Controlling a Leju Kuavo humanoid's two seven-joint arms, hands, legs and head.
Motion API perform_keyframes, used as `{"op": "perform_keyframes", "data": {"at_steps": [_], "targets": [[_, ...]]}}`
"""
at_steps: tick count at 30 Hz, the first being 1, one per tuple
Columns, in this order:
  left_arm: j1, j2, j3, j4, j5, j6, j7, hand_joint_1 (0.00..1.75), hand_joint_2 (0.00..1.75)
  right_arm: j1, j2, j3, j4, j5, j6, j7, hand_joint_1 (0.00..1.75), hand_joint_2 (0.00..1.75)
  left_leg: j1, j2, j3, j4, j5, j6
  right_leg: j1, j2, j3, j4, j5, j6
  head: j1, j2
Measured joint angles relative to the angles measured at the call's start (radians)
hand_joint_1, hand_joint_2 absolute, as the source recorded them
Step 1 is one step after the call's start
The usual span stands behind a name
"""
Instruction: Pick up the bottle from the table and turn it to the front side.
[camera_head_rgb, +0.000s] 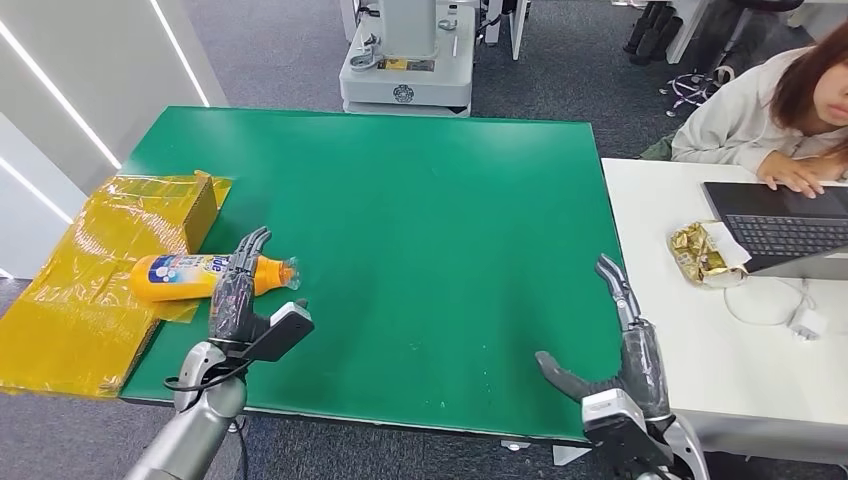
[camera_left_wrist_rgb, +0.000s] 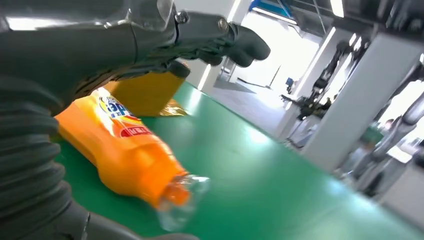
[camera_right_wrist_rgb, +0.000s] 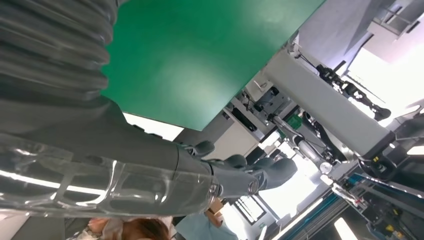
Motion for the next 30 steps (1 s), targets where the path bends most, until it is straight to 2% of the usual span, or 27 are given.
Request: {"op": "perform_keyframes", "data": {"at_steps": [6, 15, 17, 22, 30], "targets": [[0.066, -0.061, 0.001, -0.189, 0.049, 0.015, -0.024, 0.0, 1.75, 0.0, 0.0, 0.014, 0.027, -0.028, -0.001, -0.02, 0.0, 1.75, 0.0, 0.0, 0.0, 0.0, -0.001, 0.0, 0.0, 0.0, -0.001, 0.0, 0.0, 0.0, 0.0, 0.0], [0.096, -0.088, 0.001, -0.284, 0.08, 0.027, -0.057, 0.0, 1.75, 0.0, 0.003, 0.024, 0.045, -0.052, -0.014, -0.031, 0.0, 1.75, 0.001, 0.0, 0.0, 0.0, -0.001, 0.0, 0.0, 0.0, -0.001, 0.0, 0.0, 0.0, 0.0, 0.0], [0.102, -0.099, 0.001, -0.308, 0.162, -0.036, -0.053, 0.0, 1.75, 0.0, 0.012, 0.027, 0.049, -0.076, -0.028, -0.044, 0.0, 1.75, 0.0, 0.0, 0.0, 0.0, -0.001, 0.0, 0.0, 0.0, -0.001, 0.0, 0.0, 0.0, 0.0, 0.0], [0.125, -0.135, -0.027, -0.342, 0.524, -0.369, -0.004, 0.0, 1.75, 0.026, 0.053, 0.031, 0.051, -0.228, -0.032, -0.099, 0.0, 1.75, 0.0, 0.0, -0.001, 0.0, -0.001, 0.0, 0.0, 0.0, -0.001, 0.0, -0.001, 0.0, 0.0, 0.0], [0.137, -0.151, -0.09, -0.348, 0.677, -0.52, 0.017, 0.0, 1.75, 0.085, 0.089, 0.051, 0.043, -0.309, -0.054, -0.114, 0.0, 1.75, 0.0, 0.0, -0.001, 0.0, -0.002, 0.0, 0.0, 0.0, -0.001, 0.0, -0.001, 0.001, 0.0, 0.0]]}}
